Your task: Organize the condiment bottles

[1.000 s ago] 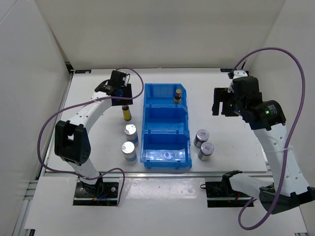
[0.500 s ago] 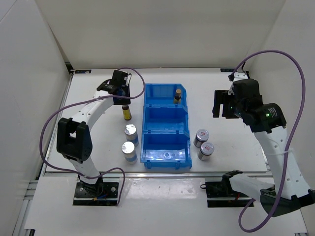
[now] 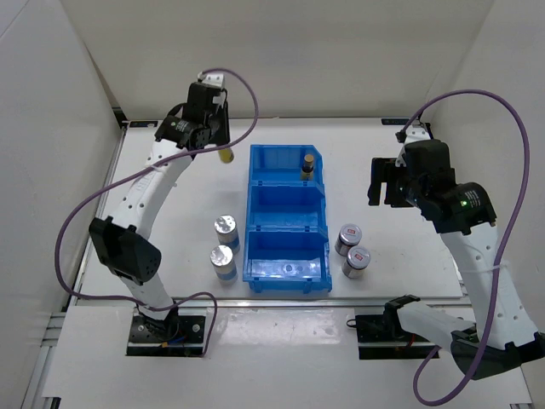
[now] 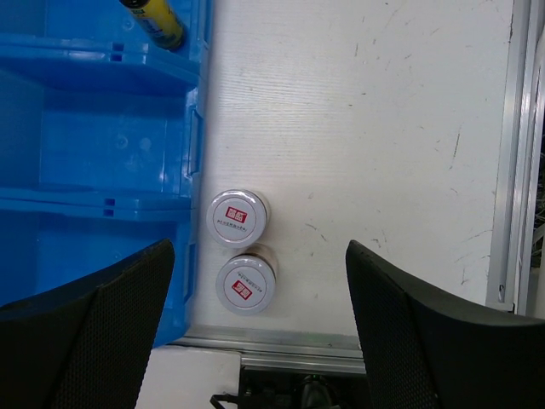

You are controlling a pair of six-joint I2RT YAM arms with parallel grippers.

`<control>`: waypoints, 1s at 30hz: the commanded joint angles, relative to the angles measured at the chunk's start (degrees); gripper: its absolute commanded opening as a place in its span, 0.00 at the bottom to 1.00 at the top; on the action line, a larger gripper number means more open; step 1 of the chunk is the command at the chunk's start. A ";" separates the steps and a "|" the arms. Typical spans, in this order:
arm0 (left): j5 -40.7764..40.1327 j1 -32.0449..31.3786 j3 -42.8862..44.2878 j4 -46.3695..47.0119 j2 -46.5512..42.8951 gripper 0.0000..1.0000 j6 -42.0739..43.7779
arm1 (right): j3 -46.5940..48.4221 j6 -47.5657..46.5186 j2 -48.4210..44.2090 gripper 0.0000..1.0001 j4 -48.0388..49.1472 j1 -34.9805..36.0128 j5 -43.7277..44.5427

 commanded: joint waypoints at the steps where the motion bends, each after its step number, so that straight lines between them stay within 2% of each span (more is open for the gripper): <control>1: -1.80 -4.00 9.64 0.36 -2.19 0.11 1.83 | -0.49 -0.28 -1.42 0.85 1.64 -0.12 0.04; 10: -1.09 -11.74 18.43 0.36 6.52 0.11 1.30 | -1.02 -0.28 -1.95 0.85 2.16 -0.12 0.04; 21: 0.14 -14.30 21.78 0.96 17.42 0.11 -1.07 | -1.54 -0.28 -3.01 0.85 2.17 -0.12 0.04; 30: -1.44 -14.83 21.78 0.97 21.73 0.11 -2.29 | -2.16 -0.28 -3.01 0.86 2.69 -0.12 0.04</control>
